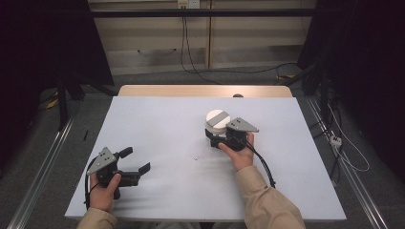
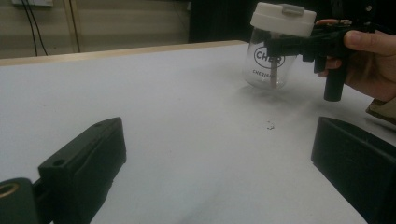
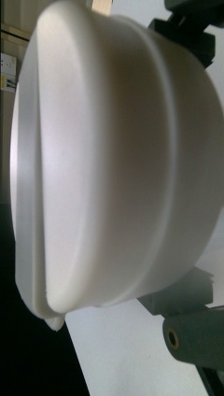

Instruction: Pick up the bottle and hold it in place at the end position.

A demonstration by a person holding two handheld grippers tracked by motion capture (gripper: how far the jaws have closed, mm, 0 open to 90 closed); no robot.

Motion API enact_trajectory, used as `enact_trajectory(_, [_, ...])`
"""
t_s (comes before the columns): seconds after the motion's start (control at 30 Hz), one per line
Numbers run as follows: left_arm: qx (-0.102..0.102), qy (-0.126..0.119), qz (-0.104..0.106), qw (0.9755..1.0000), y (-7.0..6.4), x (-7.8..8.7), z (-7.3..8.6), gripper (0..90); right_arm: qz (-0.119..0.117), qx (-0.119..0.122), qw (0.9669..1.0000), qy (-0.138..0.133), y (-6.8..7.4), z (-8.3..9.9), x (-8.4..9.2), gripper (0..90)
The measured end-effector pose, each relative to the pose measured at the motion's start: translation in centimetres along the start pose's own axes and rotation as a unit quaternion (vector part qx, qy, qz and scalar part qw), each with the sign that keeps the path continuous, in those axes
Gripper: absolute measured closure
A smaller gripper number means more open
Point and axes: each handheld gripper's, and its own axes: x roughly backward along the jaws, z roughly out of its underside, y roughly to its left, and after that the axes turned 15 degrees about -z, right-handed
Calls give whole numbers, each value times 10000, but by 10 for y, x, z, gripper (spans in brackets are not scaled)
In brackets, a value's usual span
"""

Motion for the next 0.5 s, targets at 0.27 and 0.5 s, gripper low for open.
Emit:
enact_trajectory(0.27, [28,0,6,10000,0,0,0,28,-25,13,10000,64,0,1,-5,188])
enact_trajectory(0.5, [32,9,-1,10000,-1,0,1,28,-37,10,10000,82,1,3,-8,188])
